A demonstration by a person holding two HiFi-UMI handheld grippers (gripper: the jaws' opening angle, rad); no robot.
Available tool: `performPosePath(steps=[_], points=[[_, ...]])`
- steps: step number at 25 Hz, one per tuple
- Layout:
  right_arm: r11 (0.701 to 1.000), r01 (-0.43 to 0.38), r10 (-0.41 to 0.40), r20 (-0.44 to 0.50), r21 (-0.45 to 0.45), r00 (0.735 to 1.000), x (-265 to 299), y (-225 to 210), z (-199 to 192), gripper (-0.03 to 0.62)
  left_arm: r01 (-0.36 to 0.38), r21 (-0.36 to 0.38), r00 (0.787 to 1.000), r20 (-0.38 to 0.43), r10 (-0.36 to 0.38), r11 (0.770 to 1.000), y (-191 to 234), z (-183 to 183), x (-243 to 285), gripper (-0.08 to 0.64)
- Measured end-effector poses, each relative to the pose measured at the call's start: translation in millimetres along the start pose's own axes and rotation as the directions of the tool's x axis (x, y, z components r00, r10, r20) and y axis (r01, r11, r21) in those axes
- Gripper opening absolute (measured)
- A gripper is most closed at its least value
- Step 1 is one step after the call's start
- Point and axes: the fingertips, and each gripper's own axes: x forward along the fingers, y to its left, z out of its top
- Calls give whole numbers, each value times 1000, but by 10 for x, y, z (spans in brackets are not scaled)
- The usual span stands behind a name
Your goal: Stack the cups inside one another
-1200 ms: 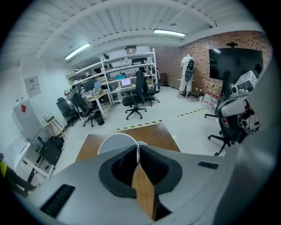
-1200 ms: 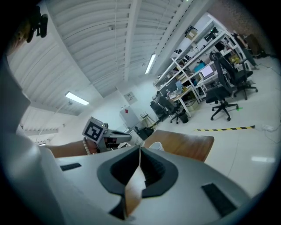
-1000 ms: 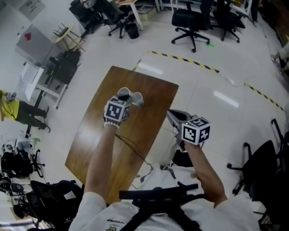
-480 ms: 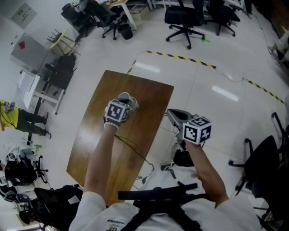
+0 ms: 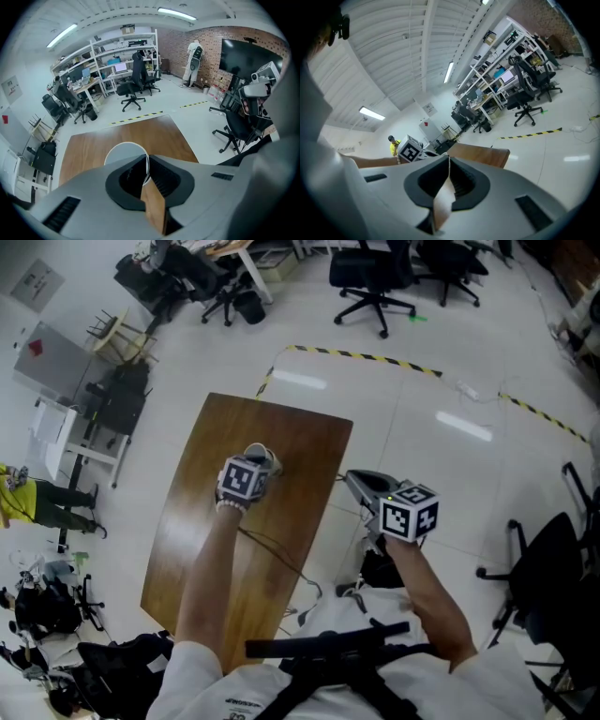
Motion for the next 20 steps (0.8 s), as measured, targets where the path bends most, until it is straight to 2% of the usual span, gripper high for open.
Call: performPosePath(steps=[8, 17, 20], points=[[1000, 16, -16, 2, 11, 1000, -67, -140, -35, 23, 2, -6, 999, -41, -2, 1000, -31, -161, 178, 28], [1000, 18, -18, -4, 17, 1000, -43, -154, -7, 23, 6, -17, 1000, -28, -7, 1000, -23, -138, 201, 31], [1000, 14, -14, -4, 16, 1000, -40, -160, -13, 23, 18, -29, 1000, -4, -18, 999, -49, -101, 205, 63]])
